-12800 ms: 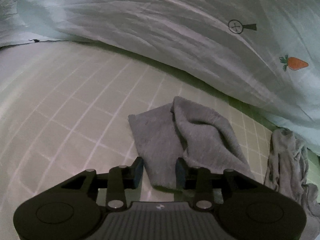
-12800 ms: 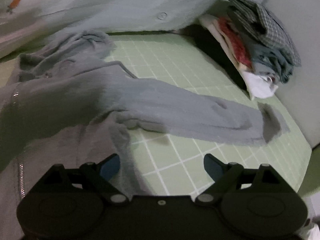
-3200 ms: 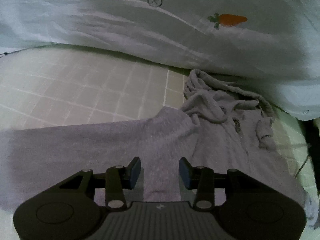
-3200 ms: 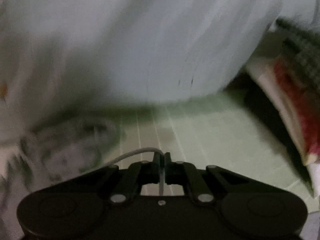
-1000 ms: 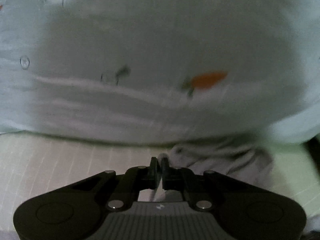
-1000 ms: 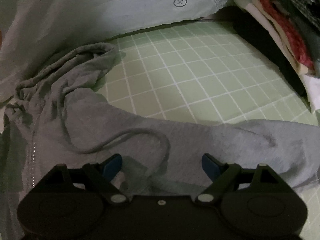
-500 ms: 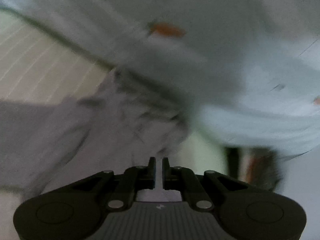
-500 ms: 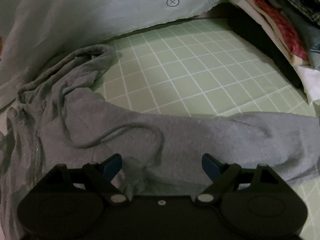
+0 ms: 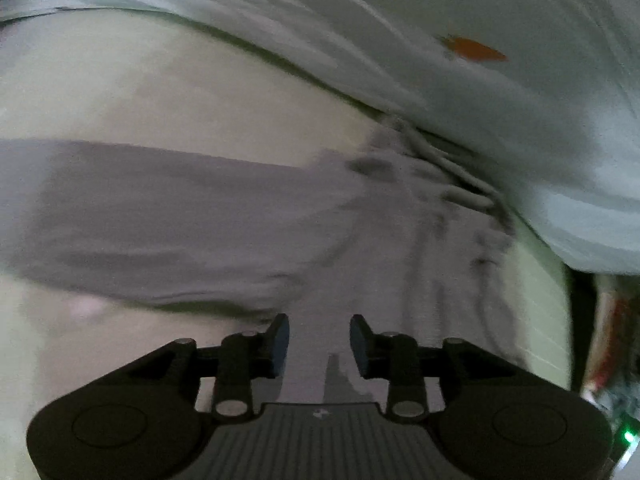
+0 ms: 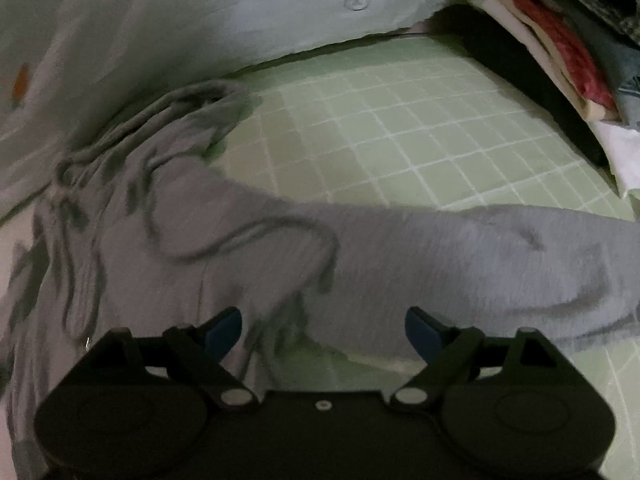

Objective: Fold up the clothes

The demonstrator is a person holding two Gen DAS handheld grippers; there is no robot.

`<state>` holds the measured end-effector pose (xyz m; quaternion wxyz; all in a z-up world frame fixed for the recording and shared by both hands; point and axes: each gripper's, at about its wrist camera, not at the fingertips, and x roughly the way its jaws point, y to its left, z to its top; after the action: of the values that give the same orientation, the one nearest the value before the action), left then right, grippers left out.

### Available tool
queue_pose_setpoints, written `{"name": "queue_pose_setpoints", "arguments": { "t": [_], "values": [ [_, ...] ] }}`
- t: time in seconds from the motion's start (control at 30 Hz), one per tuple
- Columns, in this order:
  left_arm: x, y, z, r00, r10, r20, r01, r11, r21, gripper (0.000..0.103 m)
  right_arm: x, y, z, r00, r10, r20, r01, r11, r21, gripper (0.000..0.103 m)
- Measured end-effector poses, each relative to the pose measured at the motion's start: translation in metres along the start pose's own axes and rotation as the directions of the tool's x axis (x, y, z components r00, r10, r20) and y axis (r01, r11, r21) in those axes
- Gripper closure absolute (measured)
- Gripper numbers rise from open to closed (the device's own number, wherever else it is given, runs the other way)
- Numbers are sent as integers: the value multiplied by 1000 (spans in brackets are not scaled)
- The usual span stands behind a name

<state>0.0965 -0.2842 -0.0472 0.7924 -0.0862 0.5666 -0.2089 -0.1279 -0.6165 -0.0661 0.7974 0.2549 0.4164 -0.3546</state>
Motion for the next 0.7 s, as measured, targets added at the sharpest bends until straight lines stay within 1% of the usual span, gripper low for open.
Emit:
{"name": "queue_pose_setpoints", "arguments": {
  "t": [0.03,0.1,0.13,0.23,0.3,0.33,0.37,0.43,0.47,0.53,0.57,0.63,0.7],
  "values": [
    [-6,11,-3,999,31,13,-30,999,-22,63,-3,3,-6,1000,7,-4,-8,1000,-21,12],
    [-20,34,-10,995,90,33,-87,994,-66,57,-10,11,-20,999,29,-19,-30,997,-68,11],
    [-27,45,-13,992,120,45,-116,990,-85,51,-13,17,-30,999,46,-28,-49,994,-98,10],
    [-48,76,-19,975,203,88,-191,972,-134,44,-21,33,-61,994,98,-55,-106,979,-175,4],
    [-62,99,-23,963,241,117,-221,961,-166,36,-24,46,-79,992,107,-73,-120,966,-227,2],
    [-68,113,-25,958,255,133,-229,955,-187,31,-26,52,-86,993,100,-64,-113,961,-252,1],
    [-73,126,-25,953,267,142,-235,949,-208,30,-27,58,-92,994,94,-56,-106,955,-276,1],
    [-78,153,-23,949,278,147,-238,940,-243,29,-29,70,-103,996,78,-39,-85,955,-284,1],
    [-80,167,-19,949,282,141,-241,937,-253,29,-29,74,-107,997,65,-32,-71,959,-274,0],
    [-83,196,-12,948,291,127,-250,930,-269,29,-28,85,-116,1000,11,-20,-16,968,-249,0],
    [-86,210,-8,945,301,132,-258,928,-268,28,-30,88,-120,1000,-11,-3,10,972,-233,0],
    [-90,239,3,934,326,149,-278,921,-271,27,-33,93,-127,998,-52,25,56,980,-188,0],
    [-91,265,17,917,362,167,-308,910,-278,27,-34,93,-133,996,-75,45,80,988,-129,0]
  ]
}}
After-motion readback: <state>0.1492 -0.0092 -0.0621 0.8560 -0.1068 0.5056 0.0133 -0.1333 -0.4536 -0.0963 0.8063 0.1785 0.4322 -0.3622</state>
